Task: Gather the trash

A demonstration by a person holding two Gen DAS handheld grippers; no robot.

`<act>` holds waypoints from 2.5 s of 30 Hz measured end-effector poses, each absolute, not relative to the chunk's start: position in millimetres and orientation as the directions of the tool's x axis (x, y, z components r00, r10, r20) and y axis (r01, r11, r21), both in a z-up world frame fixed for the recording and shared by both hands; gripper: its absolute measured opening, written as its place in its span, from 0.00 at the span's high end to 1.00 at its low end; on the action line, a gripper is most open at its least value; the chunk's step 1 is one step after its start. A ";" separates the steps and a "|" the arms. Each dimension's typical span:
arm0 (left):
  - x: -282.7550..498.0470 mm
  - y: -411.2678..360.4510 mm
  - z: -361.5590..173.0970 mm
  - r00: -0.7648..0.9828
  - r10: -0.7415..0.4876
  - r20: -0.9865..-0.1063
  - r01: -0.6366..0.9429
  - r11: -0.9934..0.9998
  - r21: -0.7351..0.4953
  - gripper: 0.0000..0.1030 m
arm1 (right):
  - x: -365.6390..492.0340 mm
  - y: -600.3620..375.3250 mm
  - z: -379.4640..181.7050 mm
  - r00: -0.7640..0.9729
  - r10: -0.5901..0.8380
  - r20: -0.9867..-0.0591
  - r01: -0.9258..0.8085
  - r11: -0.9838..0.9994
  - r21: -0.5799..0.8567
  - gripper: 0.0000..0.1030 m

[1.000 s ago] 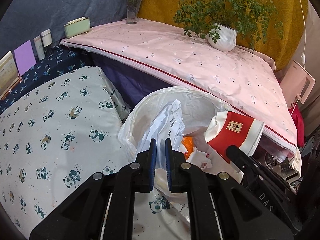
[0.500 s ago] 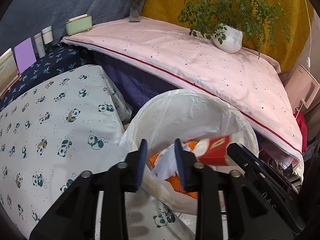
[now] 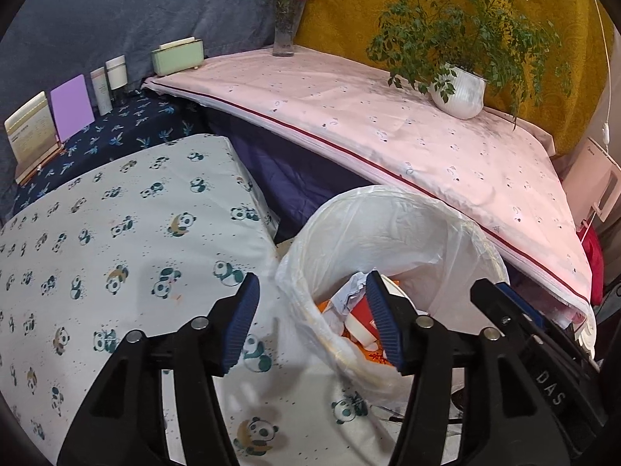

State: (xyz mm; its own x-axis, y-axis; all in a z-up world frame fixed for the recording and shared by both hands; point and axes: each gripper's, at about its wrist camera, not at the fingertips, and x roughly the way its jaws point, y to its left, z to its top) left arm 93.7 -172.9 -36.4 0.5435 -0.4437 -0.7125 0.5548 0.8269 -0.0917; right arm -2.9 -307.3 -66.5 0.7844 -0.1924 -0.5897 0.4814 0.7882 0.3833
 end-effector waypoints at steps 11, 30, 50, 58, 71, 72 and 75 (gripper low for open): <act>78.1 -140.3 -37.1 0.573 -0.401 -0.715 0.515 0.854 -0.066 0.31 | -22.0 -290.1 -58.6 0.759 -0.192 -0.622 0.477 0.813 0.333 0.55; 52.2 -114.2 -51.0 0.591 -0.331 -0.735 0.478 0.878 -0.011 0.15 | -42.7 -250.2 -47.5 0.718 -0.287 -0.634 0.475 0.868 0.144 0.16; 31.3 -100.6 -50.5 0.601 -0.315 -0.735 0.470 0.883 0.007 0.11 | -57.7 -232.8 -47.3 0.685 -0.341 -0.644 0.480 0.876 0.047 0.07; 29.7 -99.7 -49.7 0.593 -0.314 -0.742 0.465 0.885 -0.002 0.10 | -57.0 -227.9 -46.4 0.685 -0.340 -0.644 0.471 0.881 0.036 0.07; 28.7 -105.9 -53.1 0.586 -0.304 -0.751 0.472 0.882 0.011 0.10 | -58.8 -230.5 -51.3 0.681 -0.328 -0.655 0.473 0.880 0.051 0.07; 28.7 -106.4 -53.3 0.586 -0.303 -0.751 0.471 0.882 0.012 0.10 | -59.0 -230.9 -51.7 0.679 -0.328 -0.656 0.474 0.879 0.051 0.07; 28.6 -108.4 -53.4 0.584 -0.305 -0.752 0.474 0.880 0.011 0.10 | -59.1 -231.8 -52.7 0.678 -0.329 -0.657 0.476 0.878 0.052 0.07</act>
State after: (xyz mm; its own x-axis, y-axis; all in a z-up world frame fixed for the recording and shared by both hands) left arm 28.6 -108.4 -53.4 0.5844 -0.3052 -0.7519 0.4739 0.8805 0.0109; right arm -59.1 -231.8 -52.7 0.6784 -0.3286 -0.6571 0.4758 0.8780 0.0521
